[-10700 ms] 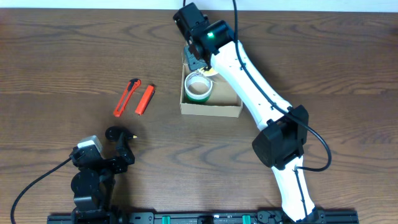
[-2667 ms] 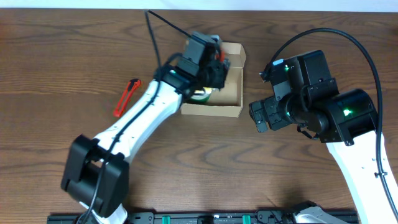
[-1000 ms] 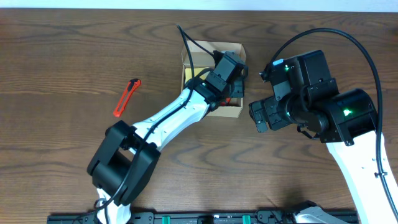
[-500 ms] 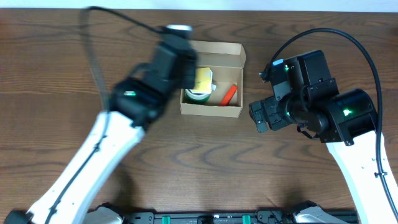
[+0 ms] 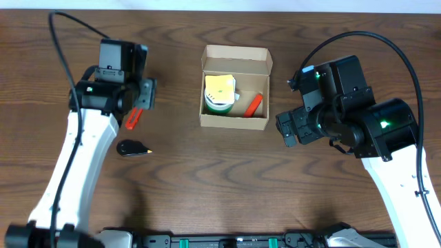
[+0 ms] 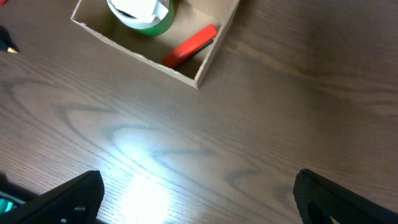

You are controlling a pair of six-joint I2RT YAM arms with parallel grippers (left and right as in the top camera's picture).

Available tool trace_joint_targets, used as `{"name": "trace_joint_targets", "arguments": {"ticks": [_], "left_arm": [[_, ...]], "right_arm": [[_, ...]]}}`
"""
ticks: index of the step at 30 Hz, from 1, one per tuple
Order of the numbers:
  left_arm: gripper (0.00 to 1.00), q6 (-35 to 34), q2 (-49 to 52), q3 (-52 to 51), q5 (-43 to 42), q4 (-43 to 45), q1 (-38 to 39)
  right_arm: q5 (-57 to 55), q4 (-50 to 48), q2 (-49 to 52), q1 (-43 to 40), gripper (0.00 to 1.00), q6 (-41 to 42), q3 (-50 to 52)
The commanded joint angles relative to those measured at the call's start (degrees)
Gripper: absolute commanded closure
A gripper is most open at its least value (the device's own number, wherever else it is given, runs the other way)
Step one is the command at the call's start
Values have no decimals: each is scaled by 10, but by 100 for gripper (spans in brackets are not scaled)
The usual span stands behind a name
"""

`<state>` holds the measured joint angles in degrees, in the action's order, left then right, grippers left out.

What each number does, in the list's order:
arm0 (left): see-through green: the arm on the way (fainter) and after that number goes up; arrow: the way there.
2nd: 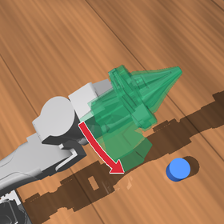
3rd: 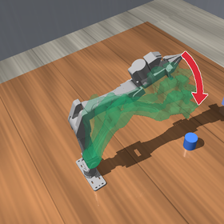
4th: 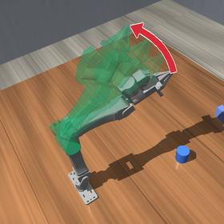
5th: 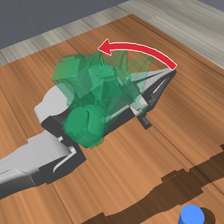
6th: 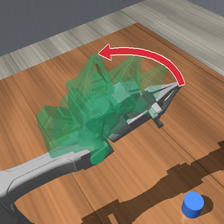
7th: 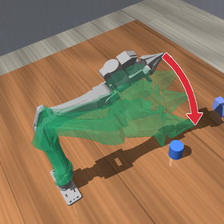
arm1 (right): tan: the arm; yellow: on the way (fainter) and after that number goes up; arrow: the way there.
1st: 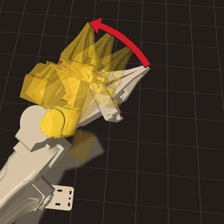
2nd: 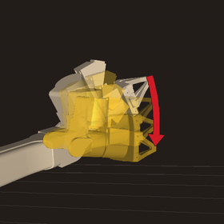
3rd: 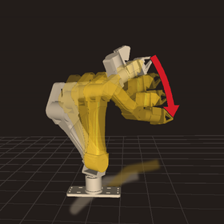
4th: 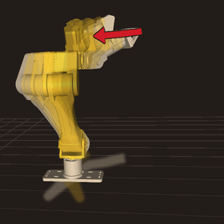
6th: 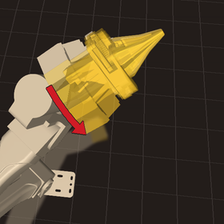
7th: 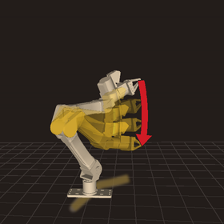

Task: Pack container
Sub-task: 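Return the left gripper to the second red cutter and grasp it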

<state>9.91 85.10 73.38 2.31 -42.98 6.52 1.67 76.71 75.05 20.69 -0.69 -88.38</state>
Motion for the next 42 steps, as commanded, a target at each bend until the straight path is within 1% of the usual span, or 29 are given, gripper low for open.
{"name": "trace_joint_targets", "arguments": {"ticks": [1,4,9,18,25,30,35,42], "left_arm": [[25,84,36,-25,-53,13,-28],[23,96,74,-31,-58,32,-40],[24,109,141,-31,-70,63,-46],[25,109,230,-31,-68,103,-48],[24,109,254,-31,-69,138,-64],[24,109,269,-31,-99,146,-73],[30,106,282,-31,-98,148,-73],[47,107,292,-31,-98,154,-73]], "right_arm": [[-2,1,0,-1,1,-2,0],[-2,1,0,-1,1,-2,0],[-2,1,0,-1,1,-2,0],[-2,1,0,-1,1,-2,0],[-2,1,0,-1,1,-2,0],[-2,1,0,-1,1,-2,0],[-2,1,0,-1,1,-2,0],[-2,1,0,-1,1,-2,0]]}}
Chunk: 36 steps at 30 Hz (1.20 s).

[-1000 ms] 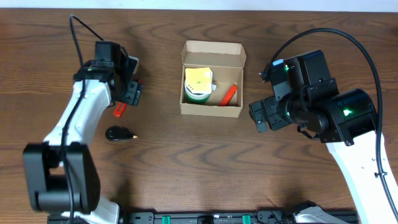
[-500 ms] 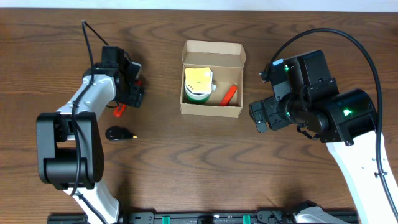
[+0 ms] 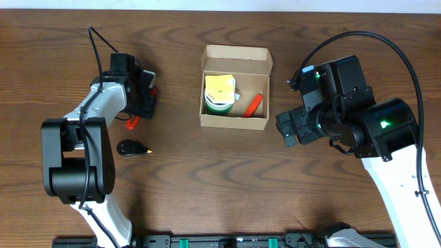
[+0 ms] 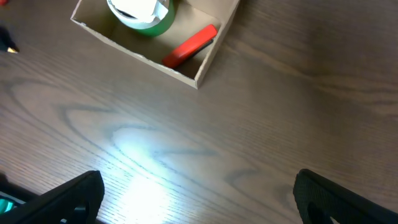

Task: Pack container
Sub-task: 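Return the left gripper to the second red cutter and grasp it, then carry the second red cutter with the left gripper into the box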

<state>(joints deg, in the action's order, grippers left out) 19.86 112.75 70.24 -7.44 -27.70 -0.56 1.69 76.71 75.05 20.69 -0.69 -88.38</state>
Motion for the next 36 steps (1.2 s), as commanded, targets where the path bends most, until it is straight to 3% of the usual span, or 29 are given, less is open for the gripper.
{"name": "trace_joint_targets", "arguments": {"ticks": [1,9,16,25,31,36], "left_arm": [[49,7,17,1,-1,2,-2],[70,3,23,1,-1,1,-2],[94,-51,20,2,1,-7,-2],[94,-79,-39,50,-42,-76,5],[94,-18,-139,73,-84,-108,44],[94,82,-228,73,-105,-115,130]], "right_arm": [[-2,1,0,-1,1,-2,0],[-2,1,0,-1,1,-2,0],[-2,1,0,-1,1,-2,0],[-2,1,0,-1,1,-2,0],[-2,1,0,-1,1,-2,0],[-2,1,0,-1,1,-2,0]]}}
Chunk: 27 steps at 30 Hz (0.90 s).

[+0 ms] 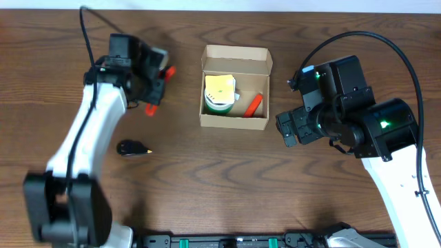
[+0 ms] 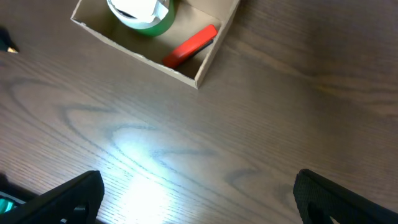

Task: Pack container
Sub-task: 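Carry the second red cutter with the left gripper into the box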

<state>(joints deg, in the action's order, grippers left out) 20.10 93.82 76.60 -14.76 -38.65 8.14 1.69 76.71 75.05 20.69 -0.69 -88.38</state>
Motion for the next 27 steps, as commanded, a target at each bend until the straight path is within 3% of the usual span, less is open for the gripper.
{"name": "trace_joint_targets", "arguments": {"ticks": [1,11,21,27], "left_arm": [[94,104,-52,9,-34,-5,66],[94,407,-57,9,-33,-28,254],[95,432,15,9,-21,37,268],[94,427,49,9,52,66,278]], "right_arm": [[-2,1,0,-1,1,-2,0],[-2,1,0,-1,1,-2,0],[-2,1,0,-1,1,-2,0],[-2,1,0,-1,1,-2,0]]}}
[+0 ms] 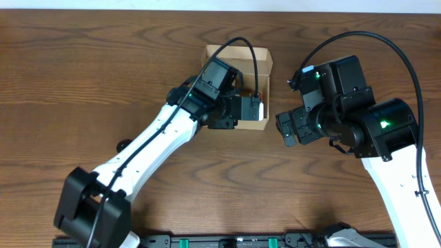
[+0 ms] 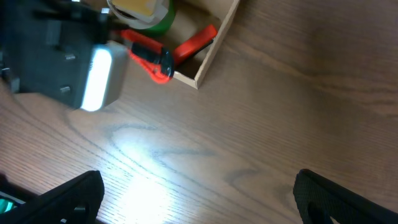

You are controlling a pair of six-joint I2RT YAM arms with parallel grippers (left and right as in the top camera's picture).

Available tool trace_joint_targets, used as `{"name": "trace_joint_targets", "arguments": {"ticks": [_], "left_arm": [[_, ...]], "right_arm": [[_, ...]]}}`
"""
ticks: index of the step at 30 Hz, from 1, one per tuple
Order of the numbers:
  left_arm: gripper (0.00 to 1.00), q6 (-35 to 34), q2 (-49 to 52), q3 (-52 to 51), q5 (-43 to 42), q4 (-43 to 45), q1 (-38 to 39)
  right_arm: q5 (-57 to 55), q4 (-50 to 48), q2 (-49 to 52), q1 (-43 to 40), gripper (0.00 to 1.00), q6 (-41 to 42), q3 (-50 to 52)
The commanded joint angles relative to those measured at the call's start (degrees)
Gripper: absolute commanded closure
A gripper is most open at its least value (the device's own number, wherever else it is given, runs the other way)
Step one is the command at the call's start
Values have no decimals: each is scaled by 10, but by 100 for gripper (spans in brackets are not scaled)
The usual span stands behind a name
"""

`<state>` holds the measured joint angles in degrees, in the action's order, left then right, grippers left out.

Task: Pack container
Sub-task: 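Carry the second red cutter with the left gripper into the box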

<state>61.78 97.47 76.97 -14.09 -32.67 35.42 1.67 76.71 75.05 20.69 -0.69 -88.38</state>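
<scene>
The open cardboard box [image 1: 236, 52] stands at the table's middle back. In it are a green tape roll [image 2: 149, 14] with a yellow top and a red marker [image 2: 198, 38]. My left gripper [image 1: 252, 107] hangs over the box's near right corner, shut on a red and black clip [image 2: 148, 53] that pokes out over the box's front wall [image 2: 186, 77]. My right gripper [image 2: 199, 202] stands open low over bare table to the right of the box, with nothing between its fingers [image 2: 59, 198].
A small black object [image 1: 122, 145] lies at the left of the table, partly hidden by my left arm. My left arm stretches diagonally from the front left to the box. My right arm's bulk [image 1: 358, 124] fills the right side.
My left gripper, holding the red clip, has moved right from the table left of the box to over the box's near right corner. My right gripper has not moved.
My left gripper first hung above the red clip lying left of the box. Then it was down at the clip. After that it held the clip raised nearer the box, and now it holds it over the box. My right arm stayed still.
</scene>
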Motion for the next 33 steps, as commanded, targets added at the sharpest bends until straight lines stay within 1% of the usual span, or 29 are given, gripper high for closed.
{"name": "trace_joint_targets", "arguments": {"ticks": [1,5,9,18,20,24,29,33], "left_arm": [[94,9,16,5,50,10,6],[94,5,31,5,54,27,6],[94,-20,43,5,57,47,6],[94,-20,59,5,57,49,6],[81,-20,59,5,57,52,6],[65,-21,59,5,58,56,6],[60,-26,59,5,76,57,6],[60,-56,53,6,103,58,7]], "right_arm": [[-2,1,0,-1,1,-2,0],[-2,1,0,-1,1,-2,0],[-2,1,0,-1,1,-2,0],[-2,1,0,-1,1,-2,0],[-2,1,0,-1,1,-2,0],[-2,1,0,-1,1,-2,0],[-2,1,0,-1,1,-2,0],[-2,1,0,-1,1,-2,0]]}}
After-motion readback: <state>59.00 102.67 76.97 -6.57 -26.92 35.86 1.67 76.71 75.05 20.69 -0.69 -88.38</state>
